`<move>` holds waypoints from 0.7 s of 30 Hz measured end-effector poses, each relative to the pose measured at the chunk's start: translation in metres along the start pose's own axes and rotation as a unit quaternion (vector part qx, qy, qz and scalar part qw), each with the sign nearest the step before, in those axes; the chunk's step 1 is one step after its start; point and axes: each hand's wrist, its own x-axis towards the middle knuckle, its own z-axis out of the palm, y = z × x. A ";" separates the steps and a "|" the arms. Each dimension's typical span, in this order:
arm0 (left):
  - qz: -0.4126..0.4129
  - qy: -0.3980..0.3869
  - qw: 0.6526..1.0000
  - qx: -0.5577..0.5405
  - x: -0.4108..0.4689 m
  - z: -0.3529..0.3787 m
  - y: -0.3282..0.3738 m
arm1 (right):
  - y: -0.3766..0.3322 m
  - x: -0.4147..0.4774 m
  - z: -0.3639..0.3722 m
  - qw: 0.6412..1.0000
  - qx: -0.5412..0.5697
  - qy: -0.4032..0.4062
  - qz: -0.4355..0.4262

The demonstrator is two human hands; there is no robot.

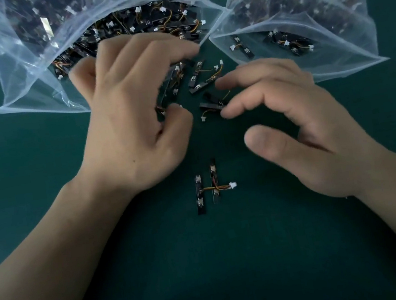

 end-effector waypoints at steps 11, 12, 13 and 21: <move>-0.018 0.009 1.000 -0.002 -0.001 0.005 -0.003 | -0.015 0.001 0.009 0.990 -0.140 -0.005 -0.026; -0.022 0.006 1.000 0.000 0.000 0.005 -0.003 | -0.021 0.000 0.014 0.987 -0.160 -0.012 -0.029; -0.026 0.004 1.000 0.003 0.000 0.005 -0.004 | -0.027 -0.001 0.019 0.983 -0.181 -0.016 -0.025; -0.038 -0.002 0.999 0.003 0.001 0.005 -0.003 | -0.029 -0.002 0.032 0.973 -0.219 -0.069 0.011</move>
